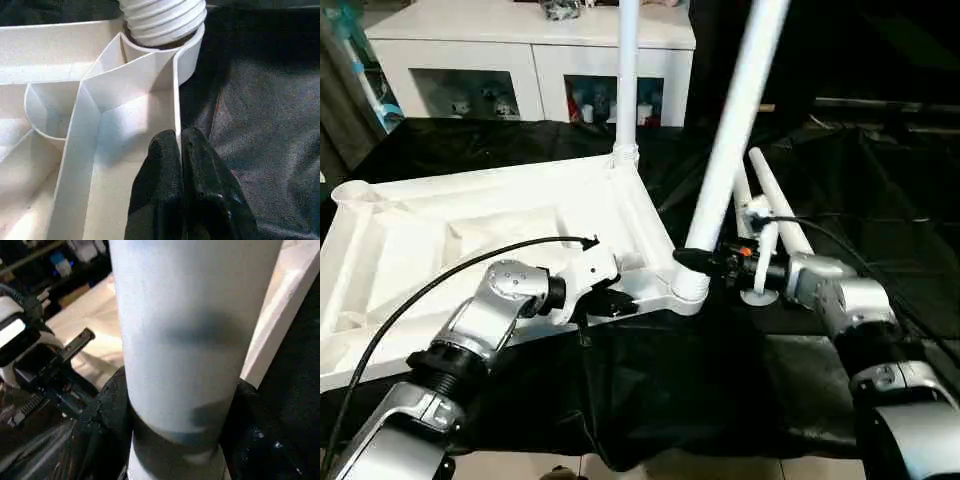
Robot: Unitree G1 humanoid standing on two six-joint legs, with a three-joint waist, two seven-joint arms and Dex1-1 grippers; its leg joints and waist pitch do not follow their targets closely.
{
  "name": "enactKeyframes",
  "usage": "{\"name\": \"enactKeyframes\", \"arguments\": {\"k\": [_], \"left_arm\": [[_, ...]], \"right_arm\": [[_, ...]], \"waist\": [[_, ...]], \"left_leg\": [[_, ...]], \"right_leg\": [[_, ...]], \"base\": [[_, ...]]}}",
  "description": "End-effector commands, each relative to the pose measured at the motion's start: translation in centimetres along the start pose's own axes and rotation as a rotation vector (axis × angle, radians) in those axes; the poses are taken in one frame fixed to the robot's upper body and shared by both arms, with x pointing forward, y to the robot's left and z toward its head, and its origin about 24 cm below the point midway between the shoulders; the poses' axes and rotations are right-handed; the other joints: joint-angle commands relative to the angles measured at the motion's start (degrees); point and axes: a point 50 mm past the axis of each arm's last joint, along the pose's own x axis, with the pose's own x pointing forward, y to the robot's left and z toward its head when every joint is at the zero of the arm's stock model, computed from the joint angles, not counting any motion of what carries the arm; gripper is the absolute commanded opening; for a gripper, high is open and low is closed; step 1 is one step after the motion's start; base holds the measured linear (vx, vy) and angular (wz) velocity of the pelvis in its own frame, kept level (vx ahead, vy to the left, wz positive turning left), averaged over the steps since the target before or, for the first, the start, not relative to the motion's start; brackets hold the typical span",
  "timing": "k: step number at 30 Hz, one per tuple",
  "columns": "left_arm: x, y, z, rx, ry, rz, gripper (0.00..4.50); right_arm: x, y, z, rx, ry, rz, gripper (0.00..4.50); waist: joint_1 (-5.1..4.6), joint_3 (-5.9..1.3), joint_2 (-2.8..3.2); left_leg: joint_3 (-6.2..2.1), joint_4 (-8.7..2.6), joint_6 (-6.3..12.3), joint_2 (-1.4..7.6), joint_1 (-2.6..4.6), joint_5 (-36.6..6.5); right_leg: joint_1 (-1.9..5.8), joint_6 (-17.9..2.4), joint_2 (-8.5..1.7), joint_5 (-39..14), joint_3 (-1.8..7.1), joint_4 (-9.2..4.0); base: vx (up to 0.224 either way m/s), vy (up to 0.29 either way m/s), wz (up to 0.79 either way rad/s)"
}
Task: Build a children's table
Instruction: Insert table leg to table base
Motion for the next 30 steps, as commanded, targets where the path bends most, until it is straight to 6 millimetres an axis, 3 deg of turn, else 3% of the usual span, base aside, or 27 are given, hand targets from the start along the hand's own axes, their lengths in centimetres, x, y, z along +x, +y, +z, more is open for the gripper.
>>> {"name": "enactKeyframes", "arguments": {"k": [1, 4, 6, 8, 9, 11, 12, 15, 17, 25, 26, 28, 29, 30], "left_arm": [[-0.4, 0.8, 0.5, 0.030, 0.020, 0.033, 0.00], [-0.5, 0.9, 0.5, 0.035, 0.024, 0.035, 0.00], [-0.5, 1.0, 0.5, 0.037, 0.024, 0.039, 0.00], [-0.6, 1.1, 0.5, 0.035, 0.020, 0.051, 0.00], [-0.6, 1.1, 0.5, 0.034, 0.019, 0.053, 0.00], [-0.6, 1.0, 0.4, 0.033, 0.018, 0.054, 0.00], [-0.6, 1.0, 0.4, 0.032, 0.018, 0.055, 0.00], [-0.6, 0.9, 0.2, 0.030, 0.019, 0.056, 0.00], [-0.6, 1.0, 0.1, 0.029, 0.020, 0.059, 0.00], [-0.4, 0.9, 0.0, 0.029, 0.021, 0.064, 0.00], [-0.3, 0.8, 0.1, 0.030, 0.021, 0.064, 0.00], [-0.2, 0.8, 0.1, 0.031, 0.020, 0.063, 0.00], [-0.1, 0.7, 0.1, 0.034, 0.020, 0.061, 0.00], [0.0, 0.6, 0.1, 0.035, 0.020, 0.060, 0.00]], "right_arm": [[-0.7, -0.6, -2.5, 0.061, 0.038, -0.056, 1.92], [-0.7, -0.6, -3.4, 0.077, 0.011, -0.080, 1.92], [-0.7, -0.6, -3.8, 0.085, -0.003, -0.095, 1.91], [-0.8, -0.6, -4.5, 0.095, -0.026, -0.119, 1.91], [-0.8, -0.6, -4.7, 0.098, -0.031, -0.123, 1.91], [-0.9, -0.5, -5.3, 0.086, -0.027, -0.130, 1.91], [-0.9, -0.5, -5.5, 0.079, -0.025, -0.131, 1.91], [-1.0, 0.0, -5.8, 0.023, -0.006, -0.120, 1.91], [-1.0, 0.4, -5.8, -0.035, 0.012, -0.112, 1.91], [-0.5, 1.4, -5.5, -0.209, 0.108, -0.093, 1.90], [-0.4, 1.4, -5.3, -0.230, 0.124, -0.090, 1.90], [-0.4, 1.5, -5.1, -0.250, 0.138, -0.088, 1.90], [-0.2, 1.6, -4.9, -0.277, 0.166, -0.076, 1.90], [-0.1, 1.6, -4.7, -0.292, 0.185, -0.068, 1.90]], "waist": [[-0.17, -4.19, 0.85], [-0.07, -4.23, 1.55], [-0.25, -4.10, 1.24], [-0.35, -3.69, 2.02], [-0.45, -3.45, 1.86], [-0.68, -3.44, 2.16], [-0.69, -3.52, 2.03], [-0.62, -3.63, 2.43], [-0.63, -3.59, 2.55], [-0.81, -3.53, 2.58], [-0.84, -3.60, 1.87], [-0.95, -3.43, 1.94], [-1.18, -3.43, 0.74], [-1.00, -3.44, 1.15]], "left_leg": [[-0.94, -4.45, -1.44, 1.32, 1.49, -20.5], [-1.11, -4.52, -1.62, 1.29, 1.56, -21.8], [-1.14, -4.62, -1.64, 1.24, 1.57, -22.8], [-1.25, -4.66, -1.97, 1.15, 2.03, -25.9], [-1.39, -4.63, -2.07, 1.05, 2.54, -28.1], [-1.79, -4.69, -2.29, 0.95, 2.61, -29.1], [-1.82, -4.69, -2.16, 0.95, 2.61, -28.8], [-1.81, -4.99, -1.25, 1.05, 2.27, -26.8], [-1.74, -5.00, -1.23, 1.06, 2.43, -27.1], [-1.74, -5.22, -1.15, 0.97, 2.42, -27.6], [-1.75, -5.14, -0.92, 0.96, 2.42, -26.9], [-1.66, -5.11, -0.86, 0.95, 2.55, -27.1], [-1.52, -5.04, -0.49, 0.93, 2.45, -26.9], [-1.72, -5.03, -0.49, 0.91, 2.43, -26.6]], "right_leg": [[2.60, -11.1, -2.29, -20.2, 2.30, -4.86], [2.68, -11.1, -2.38, -20.9, 2.24, -4.89], [2.67, -10.8, -2.27, -22.1, 2.12, -5.05], [2.33, -9.7, -2.39, -26.6, 1.96, -5.79], [2.15, -8.6, -2.46, -30.5, 1.67, -6.35], [2.39, -7.1, -2.56, -33.6, 1.36, -6.69], [2.44, -6.8, -2.60, -33.8, 1.34, -6.77], [2.61, -6.8, -2.49, -32.2, 1.40, -6.75], [2.36, -7.1, -2.39, -31.8, 1.46, -6.74], [2.29, -6.3, -2.37, -32.5, 1.51, -6.98], [2.29, -6.1, -2.52, -33.2, 1.50, -6.88], [2.01, -5.5, -2.50, -34.6, 1.57, -7.20], [1.97, -5.0, -2.47, -35.5, 1.55, -7.48], [2.09, -4.9, -2.60, -35.7, 1.48, -7.16]], "base": [[0.000, 0.000, 0.00], [0.000, 0.000, 0.00], [0.000, 0.000, 0.00], [0.000, 0.000, 0.00], [0.000, 0.000, 0.00], [0.000, 0.000, 0.00], [0.000, 0.000, 0.00], [0.000, 0.000, 0.00], [0.000, 0.000, 0.00], [0.000, 0.000, 0.00], [0.000, 0.000, 0.00], [0.000, 0.000, 0.00], [0.000, 0.000, 0.00], [0.000, 0.000, 0.00]]}}
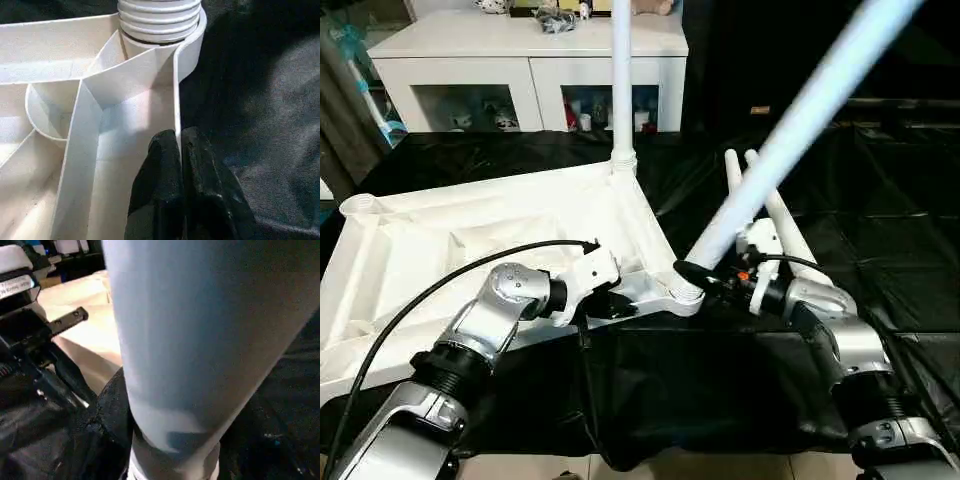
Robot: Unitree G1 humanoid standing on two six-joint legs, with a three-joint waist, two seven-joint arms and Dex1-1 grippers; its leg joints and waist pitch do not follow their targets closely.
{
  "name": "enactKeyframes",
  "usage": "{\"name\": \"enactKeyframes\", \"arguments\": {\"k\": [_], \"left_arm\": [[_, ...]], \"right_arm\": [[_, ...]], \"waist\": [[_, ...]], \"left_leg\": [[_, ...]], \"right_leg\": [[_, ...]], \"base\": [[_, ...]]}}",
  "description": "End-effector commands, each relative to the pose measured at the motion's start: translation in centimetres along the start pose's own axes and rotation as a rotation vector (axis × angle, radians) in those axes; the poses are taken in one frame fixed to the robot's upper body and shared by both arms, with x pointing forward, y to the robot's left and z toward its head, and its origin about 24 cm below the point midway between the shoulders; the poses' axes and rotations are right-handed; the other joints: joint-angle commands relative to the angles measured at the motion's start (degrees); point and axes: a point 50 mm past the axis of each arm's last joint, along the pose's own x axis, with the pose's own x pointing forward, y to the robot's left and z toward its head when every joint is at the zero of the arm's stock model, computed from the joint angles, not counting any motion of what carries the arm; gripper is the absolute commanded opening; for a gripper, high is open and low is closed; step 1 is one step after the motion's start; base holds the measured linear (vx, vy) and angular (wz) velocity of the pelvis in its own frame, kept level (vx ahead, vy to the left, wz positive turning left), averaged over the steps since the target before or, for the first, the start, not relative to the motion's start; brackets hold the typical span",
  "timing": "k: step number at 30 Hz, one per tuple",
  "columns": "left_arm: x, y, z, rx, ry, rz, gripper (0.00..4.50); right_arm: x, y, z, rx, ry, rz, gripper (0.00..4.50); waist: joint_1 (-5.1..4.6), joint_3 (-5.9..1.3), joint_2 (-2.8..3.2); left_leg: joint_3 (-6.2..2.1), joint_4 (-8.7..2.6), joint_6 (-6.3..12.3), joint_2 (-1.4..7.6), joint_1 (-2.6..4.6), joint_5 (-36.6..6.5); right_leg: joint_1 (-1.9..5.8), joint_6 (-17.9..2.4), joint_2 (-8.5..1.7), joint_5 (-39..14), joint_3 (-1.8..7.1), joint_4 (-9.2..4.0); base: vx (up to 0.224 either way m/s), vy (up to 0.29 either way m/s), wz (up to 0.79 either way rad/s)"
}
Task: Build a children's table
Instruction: Insert table leg to table base
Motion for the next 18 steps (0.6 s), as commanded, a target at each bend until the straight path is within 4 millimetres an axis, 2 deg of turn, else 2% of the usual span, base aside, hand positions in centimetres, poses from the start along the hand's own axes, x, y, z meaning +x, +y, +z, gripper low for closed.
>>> {"name": "enactKeyframes", "arguments": {"k": [1, 2, 3, 5, 6, 7, 8, 9, 10, 11, 12, 13, 14, 17, 18], "left_arm": [[-0.2, 0.4, 0.6, 0.041, -0.003, 0.046, 0.00], [-0.2, 0.4, 0.6, 0.041, -0.003, 0.046, 0.00], [-0.1, 0.3, 0.5, 0.042, -0.003, 0.045, 0.00], [-0.1, 0.1, 0.5, 0.042, -0.003, 0.043, 0.00], [0.0, 0.0, 0.4, 0.042, -0.003, 0.040, 0.00], [0.0, -0.1, 0.4, 0.043, -0.003, 0.040, 0.00], [0.1, -0.1, 0.4, 0.043, -0.003, 0.038, 0.00], [0.1, -0.2, 0.4, 0.046, -0.002, 0.035, 0.00], [0.1, -0.2, 0.4, 0.048, -0.002, 0.031, 0.00], [0.2, -0.2, 0.4, 0.050, -0.002, 0.029, 0.00], [0.3, -0.4, 0.5, 0.057, -0.002, 0.017, 0.00], [0.3, -0.4, 0.5, 0.057, -0.002, 0.017, 0.00], [0.3, -0.5, 0.6, 0.063, -0.003, 0.007, 0.00], [0.4, -0.9, 0.9, 0.097, -0.009, -0.046, 0.00], [0.4, -1.0, 1.0, 0.107, -0.011, -0.060, 0.00]], "right_arm": [[-0.1, 0.6, -2.9, 0.016, 0.200, 0.038, 1.90], [-0.1, 0.6, -2.9, 0.011, 0.208, 0.044, 1.90], [-0.1, 0.5, -2.8, 0.000, 0.228, 0.056, 1.90], [-0.2, 0.4, -2.7, -0.010, 0.257, 0.076, 1.90], [-0.2, 0.1, -2.6, -0.019, 0.287, 0.093, 1.90], [-0.2, 0.0, -2.6, -0.021, 0.293, 0.096, 1.90], [-0.3, -0.1, -2.6, -0.025, 0.305, 0.101, 1.90], [-0.2, -0.2, -2.5, -0.028, 0.316, 0.110, 1.90], [-0.2, -0.3, -2.5, -0.028, 0.324, 0.120, 1.90], [-0.2, -0.3, -2.5, -0.028, 0.329, 0.125, 1.90], [-0.2, -0.4, -2.5, -0.024, 0.342, 0.144, 1.90], [-0.2, -0.4, -2.5, -0.024, 0.342, 0.144, 1.90], [-0.3, -0.4, -2.5, -0.019, 0.345, 0.154, 1.90], [-0.3, -0.5, -2.4, 0.011, 0.322, 0.215, 1.90], [-0.4, -0.5, -2.4, 0.015, 0.316, 0.228, 1.90]], "waist": [[-0.61, -3.03, -1.16], [-0.60, -2.99, -0.88], [-0.86, -2.89, -1.43], [-0.96, -2.87, -1.48], [-1.09, -2.88, -1.92], [-1.12, -2.89, -1.79], [-1.21, -2.90, -2.00], [-1.15, -2.96, -1.79], [-1.26, -3.00, -2.01], [-1.29, -2.99, -1.91], [-1.37, -3.02, -2.33], [-1.36, -2.99, -2.25], [-1.45, -2.98, -2.66], [-1.46, -3.16, -2.84], [-1.33, -3.13, -3.05]], "left_leg": [[-1.35, -4.53, -0.37, 1.10, 1.46, -26.3], [-1.46, -4.51, -0.48, 1.07, 1.49, -26.5], [-1.36, -4.47, -0.59, 1.06, 1.61, -27.2], [-1.50, -4.48, -0.88, 1.10, 1.74, -28.2], [-1.58, -4.54, -1.04, 1.20, 1.91, -29.0], [-1.67, -4.53, -1.08, 1.16, 1.80, -29.1], [-1.67, -4.63, -1.19, 1.30, 1.95, -29.8], [-1.71, -4.71, -1.28, 1.38, 2.10, -30.0], [-1.70, -4.82, -1.27, 1.46, 2.06, -30.0], [-1.78, -4.98, -1.31, 1.55, 1.99, -30.1], [-1.80, -5.23, -1.37, 1.71, 1.81, -30.3], [-1.75, -5.25, -1.46, 1.70, 1.90, -30.5], [-1.62, -5.22, -1.40, 1.65, 1.96, -30.7], [-1.68, -5.28, -1.22, 1.72, 1.58, -29.6], [-1.52, -5.29, -1.08, 1.76, 1.60, -29.2]], "right_leg": [[0.97, -4.6, -2.59, -36.5, 1.80, -6.44], [0.96, -4.5, -2.60, -36.9, 1.75, -6.33], [0.65, -3.6, -2.55, -38.4, 1.76, -6.81], [0.51, -3.0, -2.59, -39.5, 1.64, -6.95], [0.42, -3.1, -2.55, -39.4, 1.54, -6.95], [0.54, -3.1, -2.58, -39.2, 1.48, -6.80], [0.42, -3.1, -2.62, -39.1, 1.51, -6.96], [0.47, -3.4, -2.69, -38.1, 1.58, -6.97], [0.55, -3.7, -2.65, -37.2, 1.59, -6.91], [0.67, -4.1, -2.63, -36.2, 1.60, -6.76], [0.80, -5.0, -2.64, -34.0, 1.79, -6.40], [0.69, -5.3, -2.61, -33.7, 1.92, -6.40], [0.57, -5.6, -2.65, -33.6, 2.14, -6.41], [0.91, -6.4, -2.93, -32.4, 2.39, -6.05], [0.80, -6.7, -2.91, -31.6, 2.55, -6.07]], "base": [[0.000, 0.000, 0.00], [0.000, 0.000, 0.00], [0.000, 0.000, 0.00], [0.000, 0.000, 0.00], [0.000, 0.000, 0.00], [0.000, 0.000, 0.00], [0.000, 0.000, 0.00], [0.000, 0.000, 0.00], [0.000, 0.000, 0.00], [0.000, 0.000, 0.00], [0.000, 0.000, 0.00], [0.000, 0.000, 0.00], [0.000, 0.000, 0.00], [0.000, 0.000, 0.00], [0.000, 0.000, 0.00]]}}
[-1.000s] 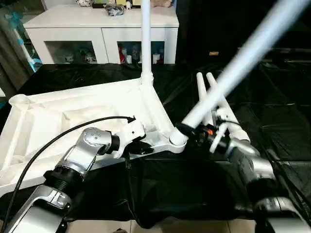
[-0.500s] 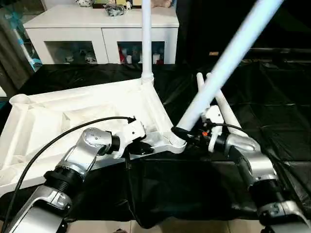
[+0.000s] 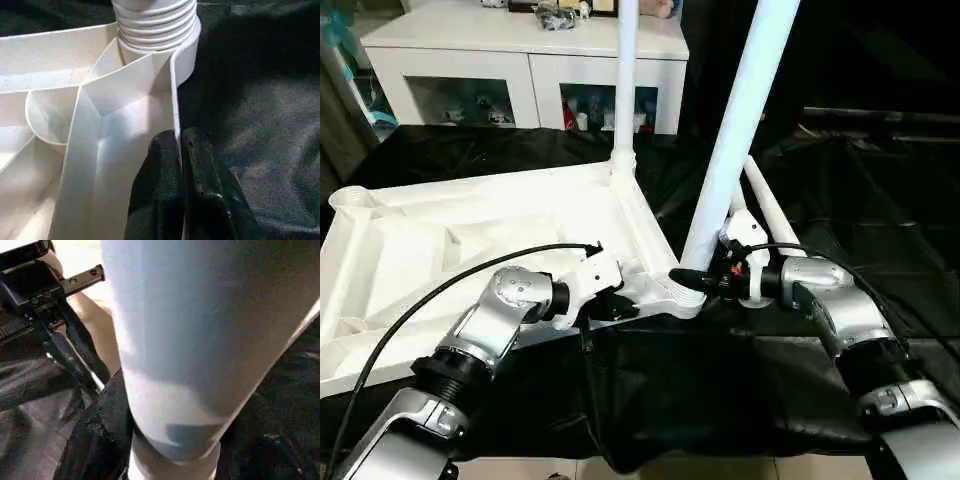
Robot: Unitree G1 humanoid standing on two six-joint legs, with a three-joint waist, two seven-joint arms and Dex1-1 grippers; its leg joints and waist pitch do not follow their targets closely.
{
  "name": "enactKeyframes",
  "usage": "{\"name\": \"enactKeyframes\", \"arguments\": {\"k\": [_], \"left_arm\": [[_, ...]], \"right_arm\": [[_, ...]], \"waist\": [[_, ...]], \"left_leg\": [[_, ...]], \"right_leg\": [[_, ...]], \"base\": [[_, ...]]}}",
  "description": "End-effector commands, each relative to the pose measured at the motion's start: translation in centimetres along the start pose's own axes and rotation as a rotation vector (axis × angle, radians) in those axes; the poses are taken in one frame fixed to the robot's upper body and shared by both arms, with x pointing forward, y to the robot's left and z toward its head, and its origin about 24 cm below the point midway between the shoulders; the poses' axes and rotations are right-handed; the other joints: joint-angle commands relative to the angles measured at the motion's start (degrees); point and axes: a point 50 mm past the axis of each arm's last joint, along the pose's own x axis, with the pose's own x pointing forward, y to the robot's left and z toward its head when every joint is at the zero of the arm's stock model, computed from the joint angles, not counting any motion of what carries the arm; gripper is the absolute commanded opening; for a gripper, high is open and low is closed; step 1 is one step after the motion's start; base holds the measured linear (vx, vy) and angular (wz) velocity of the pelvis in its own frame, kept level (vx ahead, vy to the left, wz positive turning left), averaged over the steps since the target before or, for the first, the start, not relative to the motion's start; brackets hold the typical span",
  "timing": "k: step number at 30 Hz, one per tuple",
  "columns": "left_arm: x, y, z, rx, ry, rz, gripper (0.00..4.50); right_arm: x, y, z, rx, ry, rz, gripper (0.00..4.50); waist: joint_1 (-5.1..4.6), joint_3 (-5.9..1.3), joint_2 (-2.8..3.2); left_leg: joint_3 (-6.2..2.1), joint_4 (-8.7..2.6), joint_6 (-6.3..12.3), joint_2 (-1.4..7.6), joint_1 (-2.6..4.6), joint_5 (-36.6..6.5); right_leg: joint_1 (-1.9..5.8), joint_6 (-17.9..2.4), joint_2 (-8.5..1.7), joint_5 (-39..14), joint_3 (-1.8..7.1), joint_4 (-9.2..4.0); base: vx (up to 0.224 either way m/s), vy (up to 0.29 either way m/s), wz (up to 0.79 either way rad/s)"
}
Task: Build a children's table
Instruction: Insert table leg to table base
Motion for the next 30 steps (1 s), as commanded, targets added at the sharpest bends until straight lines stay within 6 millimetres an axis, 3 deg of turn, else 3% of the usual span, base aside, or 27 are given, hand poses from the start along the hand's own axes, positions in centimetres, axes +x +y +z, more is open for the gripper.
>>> {"name": "enactKeyframes", "arguments": {"k": [1, 12, 14, 15, 22, 29, 30], "left_arm": [[0.3, -0.4, 0.9, 0.074, -0.007, -0.050, 0.00], [0.1, -0.8, 1.4, 0.145, 0.026, -0.152, 0.00], [0.0, -0.6, 1.5, 0.147, 0.026, -0.153, 0.00], [-0.1, -0.4, 1.6, 0.148, 0.028, -0.153, 0.00], [-0.6, -0.1, 1.8, 0.150, 0.031, -0.146, 0.00], [-1.0, 0.1, 1.6, 0.138, 0.036, -0.131, 0.00], [-1.1, 0.6, 1.6, 0.115, 0.037, -0.084, 0.00]], "right_arm": [[-0.1, 1.0, -3.5, 0.097, 0.120, 0.081, 1.90], [-0.6, 1.7, -4.6, 0.062, 0.118, 0.179, 1.90], [-0.6, 1.8, -4.8, 0.063, 0.112, 0.184, 1.90], [-0.5, 1.9, -4.9, 0.062, 0.109, 0.188, 1.90], [-0.3, 1.8, -5.0, 0.071, 0.094, 0.161, 1.90], [0.2, 1.2, -4.7, 0.097, 0.081, 0.069, 1.90], [0.6, 0.7, -4.7, 0.095, 0.087, -0.026, 1.90]], "waist": [[-0.19, -2.88, -0.12], [0.48, -3.16, 0.28], [0.52, -3.08, 0.35], [0.58, -2.94, 0.68], [0.65, -2.50, 0.60], [-0.17, -1.98, 0.62], [-0.44, -1.84, 0.95]], "left_leg": [[-1.46, -5.12, -0.96, 2.05, 1.62, -28.6], [-0.88, -5.44, -0.54, 2.27, 1.31, -24.2], [-0.87, -5.49, -0.56, 2.26, 1.29, -24.6], [-0.93, -5.57, -0.76, 2.22, 1.28, -25.2], [-1.22, -5.82, -1.32, 2.28, 1.45, -27.5], [-1.70, -5.90, -2.03, 2.13, 1.87, -31.5], [-1.74, -5.92, -2.24, 2.07, 2.00, -32.3]], "right_leg": [[0.33, -7.3, -2.84, -30.7, 2.41, -4.91], [1.18, -11.6, -2.34, -19.6, 2.72, -3.63], [1.21, -11.6, -2.34, -20.4, 2.69, -3.71], [1.22, -11.3, -2.33, -21.3, 2.67, -3.86], [0.95, -9.7, -2.39, -26.3, 2.59, -4.45], [0.39, -7.4, -2.50, -33.7, 2.31, -5.38], [0.18, -6.9, -2.45, -34.6, 2.31, -5.65]], "base": [[0.000, 0.000, 0.00], [0.000, 0.000, 0.00], [0.000, 0.000, 0.00], [0.000, 0.000, 0.00], [0.000, 0.000, 0.00], [0.000, 0.000, 0.00], [0.000, 0.000, 0.00]]}}
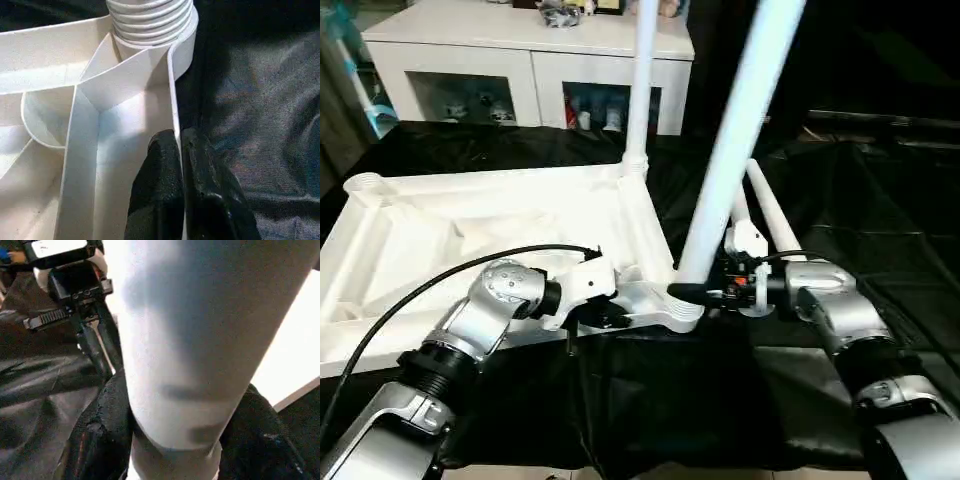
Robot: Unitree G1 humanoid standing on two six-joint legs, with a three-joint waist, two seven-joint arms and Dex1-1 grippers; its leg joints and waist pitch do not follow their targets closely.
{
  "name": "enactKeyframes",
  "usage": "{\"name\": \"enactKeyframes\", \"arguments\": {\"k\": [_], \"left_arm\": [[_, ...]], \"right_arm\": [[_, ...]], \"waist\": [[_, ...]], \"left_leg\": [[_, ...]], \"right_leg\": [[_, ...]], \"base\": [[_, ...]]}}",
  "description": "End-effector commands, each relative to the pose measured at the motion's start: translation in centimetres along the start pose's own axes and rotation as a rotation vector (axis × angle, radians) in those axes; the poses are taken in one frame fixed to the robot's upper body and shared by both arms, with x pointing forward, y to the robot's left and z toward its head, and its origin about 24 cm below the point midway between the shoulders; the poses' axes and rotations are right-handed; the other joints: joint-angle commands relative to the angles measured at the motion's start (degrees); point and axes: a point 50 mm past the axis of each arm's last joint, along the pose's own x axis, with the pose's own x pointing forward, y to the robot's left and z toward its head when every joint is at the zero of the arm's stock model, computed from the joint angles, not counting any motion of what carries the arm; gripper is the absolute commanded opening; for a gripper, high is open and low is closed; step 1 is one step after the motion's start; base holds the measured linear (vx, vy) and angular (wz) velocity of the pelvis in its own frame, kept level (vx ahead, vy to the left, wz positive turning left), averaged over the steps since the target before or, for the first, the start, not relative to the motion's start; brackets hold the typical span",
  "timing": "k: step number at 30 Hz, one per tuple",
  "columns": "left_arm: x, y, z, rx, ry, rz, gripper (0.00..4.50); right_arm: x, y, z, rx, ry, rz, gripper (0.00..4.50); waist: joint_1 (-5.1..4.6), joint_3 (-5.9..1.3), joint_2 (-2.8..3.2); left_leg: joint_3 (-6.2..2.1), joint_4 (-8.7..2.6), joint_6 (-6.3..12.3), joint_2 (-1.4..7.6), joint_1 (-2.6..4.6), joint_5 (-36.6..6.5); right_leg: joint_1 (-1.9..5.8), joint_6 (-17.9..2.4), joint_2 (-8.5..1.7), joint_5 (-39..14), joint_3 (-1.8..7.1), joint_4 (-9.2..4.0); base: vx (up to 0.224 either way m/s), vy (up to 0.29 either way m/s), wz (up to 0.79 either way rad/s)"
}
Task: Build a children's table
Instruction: Insert table leg to table base
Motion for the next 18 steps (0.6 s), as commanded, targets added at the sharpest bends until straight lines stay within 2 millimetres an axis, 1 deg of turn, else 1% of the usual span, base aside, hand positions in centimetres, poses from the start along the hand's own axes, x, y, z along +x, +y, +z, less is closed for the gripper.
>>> {"name": "enactKeyframes", "arguments": {"k": [1, 2, 3, 4, 5, 6, 7, 8, 9, 10, 11, 12, 13, 14, 15, 16, 17, 18], "left_arm": [[0.1, 0.9, 1.8, 0.038, -0.024, 0.030, 0.00], [0.1, 0.9, 1.8, 0.036, -0.024, 0.033, 0.00], [0.1, 1.6, 2.1, -0.001, -0.029, 0.096, 0.00], [0.1, 2.1, 2.3, -0.022, -0.032, 0.132, 0.00], [0.2, 2.4, 2.5, -0.037, -0.034, 0.158, 0.00], [0.2, 3.0, 2.9, -0.067, -0.034, 0.206, 0.00], [0.2, 3.0, 2.9, -0.067, -0.034, 0.206, 0.00], [0.3, 3.4, 3.2, -0.086, -0.032, 0.246, 0.00], [0.4, 3.8, 3.6, -0.107, -0.035, 0.282, 0.00], [0.7, 4.2, 4.0, -0.129, -0.040, 0.312, 0.00], [1.0, 4.4, 4.4, -0.150, -0.039, 0.339, 0.00], [1.3, 4.6, 4.7, -0.169, -0.037, 0.366, 0.00], [1.8, 4.8, 5.2, -0.194, -0.036, 0.389, 0.00], [2.3, 4.8, 5.6, -0.221, -0.036, 0.410, 0.00], [3.1, 4.7, 6.3, -0.253, -0.033, 0.437, 0.00], [3.6, 4.6, 6.6, -0.263, -0.030, 0.439, 0.00], [3.7, 4.5, 6.6, -0.263, -0.029, 0.440, 0.00], [4.1, 4.3, 6.8, -0.263, -0.024, 0.441, 0.00]], "right_arm": [[-0.2, 0.0, -4.1, 0.135, 0.161, -0.168, 1.90], [-0.2, 0.0, -4.1, 0.135, 0.161, -0.172, 1.90], [0.1, -0.3, -4.3, 0.151, 0.166, -0.246, 1.90], [0.4, -0.3, -4.5, 0.161, 0.170, -0.278, 1.90], [0.7, -0.3, -4.6, 0.170, 0.171, -0.299, 1.90], [1.1, -0.2, -4.8, 0.188, 0.176, -0.339, 1.90], [1.1, -0.2, -4.8, 0.188, 0.176, -0.339, 1.90], [1.5, -0.2, -5.0, 0.203, 0.182, -0.369, 1.90], [1.8, -0.2, -5.2, 0.218, 0.191, -0.396, 1.90], [2.2, -0.3, -5.4, 0.242, 0.206, -0.425, 1.90], [2.6, -0.3, -5.6, 0.266, 0.219, -0.452, 1.90], [3.0, -0.3, -5.6, 0.288, 0.225, -0.479, 1.90], [3.5, -0.3, -5.7, 0.319, 0.228, -0.513, 1.90], [4.0, -0.4, -5.6, 0.354, 0.226, -0.541, 1.90], [4.9, -0.3, -5.3, 0.406, 0.219, -0.569, 1.90], [5.4, -0.3, -5.0, 0.417, 0.221, -0.577, 1.90], [5.6, -0.2, -4.9, 0.416, 0.222, -0.577, 1.90], [6.1, -0.2, -4.6, 0.411, 0.226, -0.579, 1.90]], "waist": [[-0.51, -1.60, 1.05], [-0.85, -1.45, 1.02], [-1.05, -1.33, 1.07], [-1.28, -1.21, 1.03], [-1.47, -0.89, 1.39], [-1.72, -0.68, 1.47], [-2.59, -0.43, 1.70], [-3.20, -0.06, 2.72], [-2.32, -0.10, 3.86], [-1.05, 0.54, 4.02], [2.47, 0.26, 4.39], [0.72, -0.55, 1.04], [1.06, 1.37, -2.63], [-0.01, 1.81, -0.66], [0.95, 0.08, 0.89], [1.04, -0.15, 0.93], [0.38, -0.94, 2.07], [0.00, -1.06, 2.09]], "left_leg": [[-1.91, -4.88, -2.33, 1.77, 1.60, -32.7], [-2.13, -4.87, -2.56, 1.63, 1.58, -33.5], [-2.32, -4.72, -2.62, 1.51, 1.90, -34.8], [-2.34, -4.62, -2.61, 1.41, 1.98, -35.2], [-2.59, -4.35, -2.72, 1.13, 2.30, -36.0], [-2.60, -4.16, -2.67, 1.09, 2.84, -37.1], [-3.08, -4.28, -2.47, 1.13, 2.97, -39.3], [-3.84, -5.48, -2.74, 1.91, 2.62, -43.8], [-4.45, -8.95, -3.74, 3.91, -0.82, -49.0], [-4.05, -12.55, -4.36, 5.13, -3.72, -54.2], [0.49, -14.47, -3.92, 4.47, -3.14, -53.8], [0.71, -11.25, -1.77, 3.07, 0.03, -46.1], [0.60, 6.53, -2.26, -2.85, 10.81, -26.2], [-4.03, 7.15, 1.04, -3.72, 2.81, -10.9], [-5.09, 1.06, -0.37, -0.86, 0.68, -13.5], [-4.41, -1.18, -0.17, -0.26, 1.73, -13.6], [-4.62, -3.19, 0.02, 1.13, 3.38, -16.7], [-4.30, -3.56, -0.02, 1.44, 3.42, -15.5]], "right_leg": [[0.03, -6.9, -2.92, -35.1, 2.19, -5.67], [0.03, -6.0, -2.86, -37.2, 1.85, -5.89], [-0.12, -4.7, -2.92, -40.1, 1.45, -6.38], [-0.24, -4.2, -2.88, -41.3, 1.23, -6.66], [-0.45, -3.0, -2.93, -43.7, 0.59, -7.36], [-0.73, -2.5, -2.73, -44.8, -0.02, -8.11], [-0.06, -1.4, -2.39, -44.5, -1.77, -8.76], [1.34, -1.1, -1.89, -40.8, -3.53, -8.49], [5.32, -3.3, -1.52, -29.4, -1.98, -1.28], [7.16, -4.8, -0.64, -22.0, -1.31, 4.96], [5.12, -5.6, 1.24, -14.7, -0.04, 8.60], [3.82, -4.4, 0.47, -21.8, 2.64, 5.86], [-9.35, 0.2, -3.72, -63.5, 1.50, -13.10], [-1.50, -1.5, -8.61, -68.8, 5.51, -10.19], [4.05, -0.8, -8.69, -56.5, 3.80, -6.55], [3.18, -2.1, -6.11, -45.7, 2.55, -5.88], [1.78, -7.8, -2.86, -24.1, 1.60, -3.30], [1.98, -10.6, -2.74, -14.8, 1.70, -2.65]], "base": [[0.000, 0.000, 0.00], [0.000, 0.000, 0.00], [0.000, 0.000, 0.00], [-0.057, 0.004, -0.07], [-0.057, 0.004, -0.07], [-0.081, 0.012, -0.05], [-0.083, 0.035, -0.09], [-0.083, 0.035, -0.09], [-0.086, 0.046, -0.15], [-0.133, -0.001, 0.05], [-0.133, -0.001, 0.05], [-0.055, -0.104, 0.25], [0.082, -0.101, 0.01], [0.082, -0.101, 0.01], [0.130, 0.049, -0.42], [0.032, 0.072, -0.21], [0.032, 0.072, -0.21], [0.000, 0.000, 0.00]]}}
